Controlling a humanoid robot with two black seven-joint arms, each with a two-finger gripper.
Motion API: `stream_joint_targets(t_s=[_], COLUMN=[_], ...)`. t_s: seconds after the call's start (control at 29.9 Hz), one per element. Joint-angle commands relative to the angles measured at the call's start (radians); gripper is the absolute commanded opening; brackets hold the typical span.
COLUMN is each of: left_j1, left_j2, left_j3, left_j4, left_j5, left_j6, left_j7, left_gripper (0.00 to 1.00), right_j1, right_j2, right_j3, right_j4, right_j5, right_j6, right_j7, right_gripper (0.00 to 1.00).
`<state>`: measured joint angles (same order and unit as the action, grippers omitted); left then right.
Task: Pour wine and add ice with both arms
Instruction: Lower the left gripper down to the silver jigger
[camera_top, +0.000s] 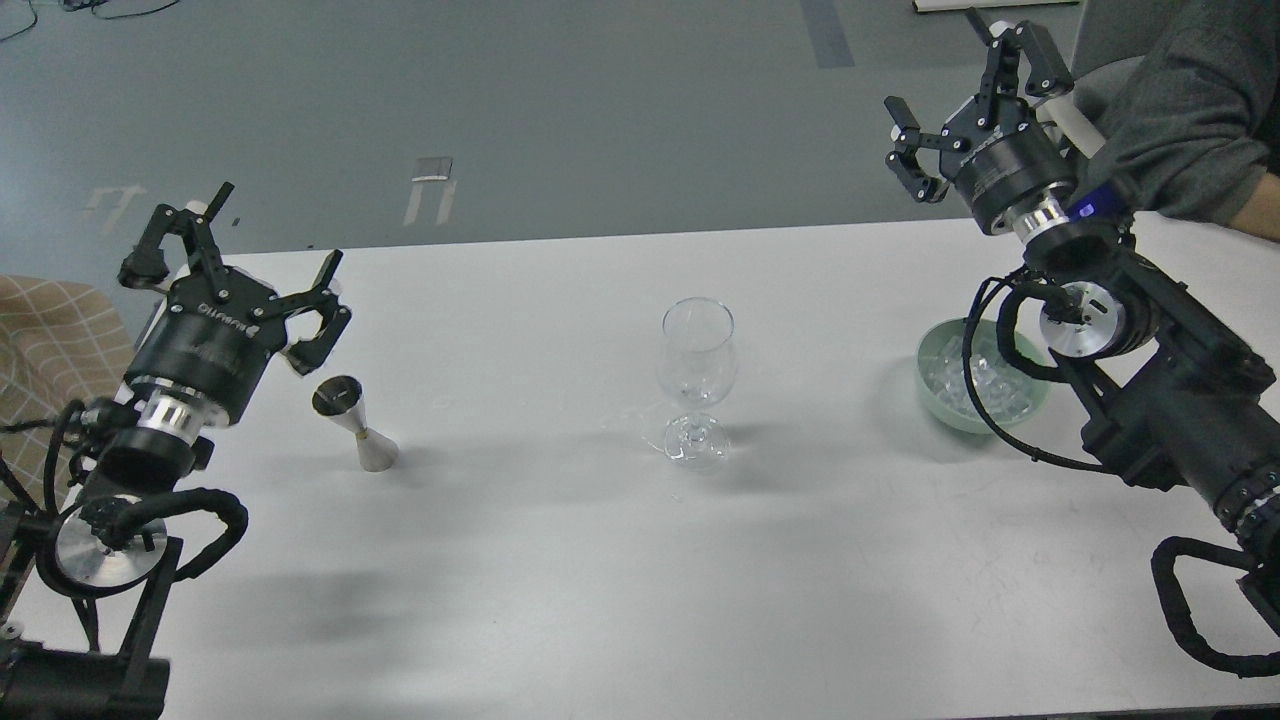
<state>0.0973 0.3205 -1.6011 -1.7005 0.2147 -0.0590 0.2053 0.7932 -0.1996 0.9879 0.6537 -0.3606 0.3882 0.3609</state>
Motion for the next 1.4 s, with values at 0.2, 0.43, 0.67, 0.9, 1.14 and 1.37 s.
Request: stream_joint_targets(t_s=[0.2,0.43,0.67,0.9,1.14,1.37], left_j1=[0.219,0.262,0.210,0.128,0.116,0.084], left_j2=[-0.139,-0.283,-0.321,-0.321,-0.321,-0.321], left_j3=[-0.105,-0.105,-0.092,-0.102,-0.091,-0.089], left_j4=[-0.057,-0.038,0.100,0.189,0.228,0.286], left_j5=[-0.046,-0.051,-0.047,-0.043,-0.038,-0.037], left_j6=[-0.015,-0.025,-0.030,-0.030,-0.035,-0.067], left_j7=[0.109,0.115,0.100,0.077,0.068,0.060], left_gripper=[0.95,0.96,0.97,0.97,0.97,0.97], right_j1=[-0.002,-0.014,-0.020,-0.020,-0.022,-0.020], right_j2=[0.002,0.002,0.005,-0.007,-0.004,-0.008], right_j3=[-0.002,-0.002,-0.002,-0.003,-0.015,-0.034], right_j4=[-0.002,-0.002,0.000,0.000,0.000,0.000], right_j5=[-0.001,-0.003,-0.003,-0.003,-0.003,-0.004], right_j6=[0.000,0.000,-0.003,-0.003,-0.006,-0.008], right_j7=[0.000,0.000,0.000,-0.002,-0.002,-0.002], right_gripper=[1.00,1.00,1.00,1.00,1.00,1.00])
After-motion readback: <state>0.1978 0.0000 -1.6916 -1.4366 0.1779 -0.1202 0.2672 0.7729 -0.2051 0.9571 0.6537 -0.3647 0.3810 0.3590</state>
